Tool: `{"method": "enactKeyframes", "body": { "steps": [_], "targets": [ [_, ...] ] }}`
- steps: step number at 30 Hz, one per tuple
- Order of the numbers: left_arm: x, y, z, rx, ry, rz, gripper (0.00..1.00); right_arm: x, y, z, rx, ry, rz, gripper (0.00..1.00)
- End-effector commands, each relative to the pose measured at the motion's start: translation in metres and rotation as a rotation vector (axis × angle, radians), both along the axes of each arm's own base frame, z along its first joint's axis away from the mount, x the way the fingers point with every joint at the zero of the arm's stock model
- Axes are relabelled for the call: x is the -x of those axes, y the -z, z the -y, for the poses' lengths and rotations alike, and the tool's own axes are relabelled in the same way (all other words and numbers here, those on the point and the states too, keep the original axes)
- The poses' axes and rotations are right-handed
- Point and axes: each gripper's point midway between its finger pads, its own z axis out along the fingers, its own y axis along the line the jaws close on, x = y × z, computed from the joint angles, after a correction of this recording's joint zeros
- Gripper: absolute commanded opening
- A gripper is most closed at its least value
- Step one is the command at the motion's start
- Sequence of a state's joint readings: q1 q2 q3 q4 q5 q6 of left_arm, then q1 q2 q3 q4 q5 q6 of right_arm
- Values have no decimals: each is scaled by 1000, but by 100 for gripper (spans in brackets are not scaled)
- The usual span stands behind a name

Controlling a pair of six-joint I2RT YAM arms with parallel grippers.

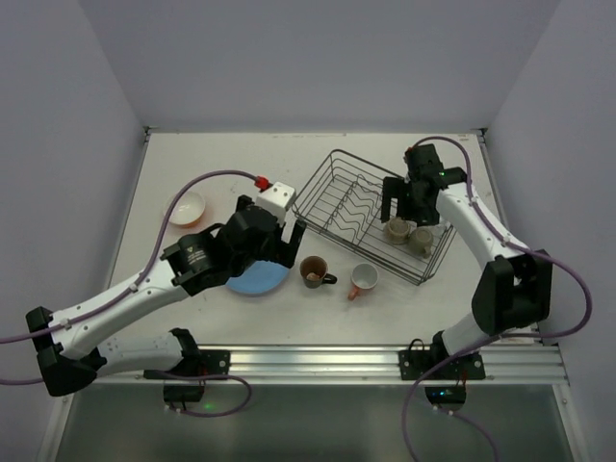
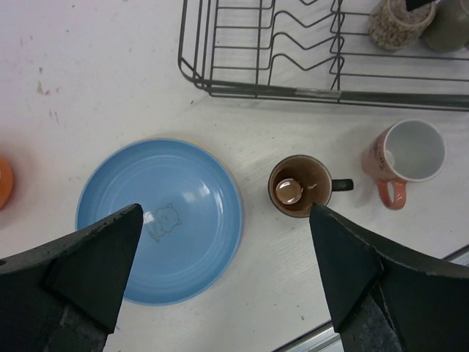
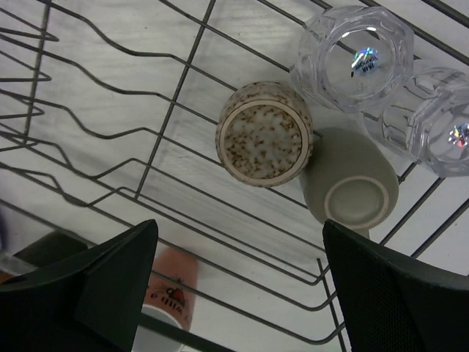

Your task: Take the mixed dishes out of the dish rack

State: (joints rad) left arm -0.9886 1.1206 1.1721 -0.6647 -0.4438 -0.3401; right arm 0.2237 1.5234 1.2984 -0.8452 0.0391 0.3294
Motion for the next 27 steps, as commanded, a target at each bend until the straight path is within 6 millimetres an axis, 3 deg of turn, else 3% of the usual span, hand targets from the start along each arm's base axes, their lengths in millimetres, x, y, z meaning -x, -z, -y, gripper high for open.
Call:
{"method": "enactKeyframes", "body": {
  "steps": [1, 6, 14, 21, 27],
  "targets": [
    [7, 1, -21, -1, -33, 25, 100, -22, -2, 9, 78, -12, 25, 96],
    [16, 17, -39, -11, -22, 50, 100, -34, 17, 8, 102, -20, 4, 95],
    [17, 30, -27, -2, 22, 31, 100, -49, 41, 7, 133, -52, -30, 94],
    [20, 30, -25, 17, 41, 32, 100, -52, 60, 6, 138, -51, -63, 93],
    [22, 30, -24, 24, 56, 32, 100, -50, 77, 0, 134, -68, -91, 86]
  ]
}}
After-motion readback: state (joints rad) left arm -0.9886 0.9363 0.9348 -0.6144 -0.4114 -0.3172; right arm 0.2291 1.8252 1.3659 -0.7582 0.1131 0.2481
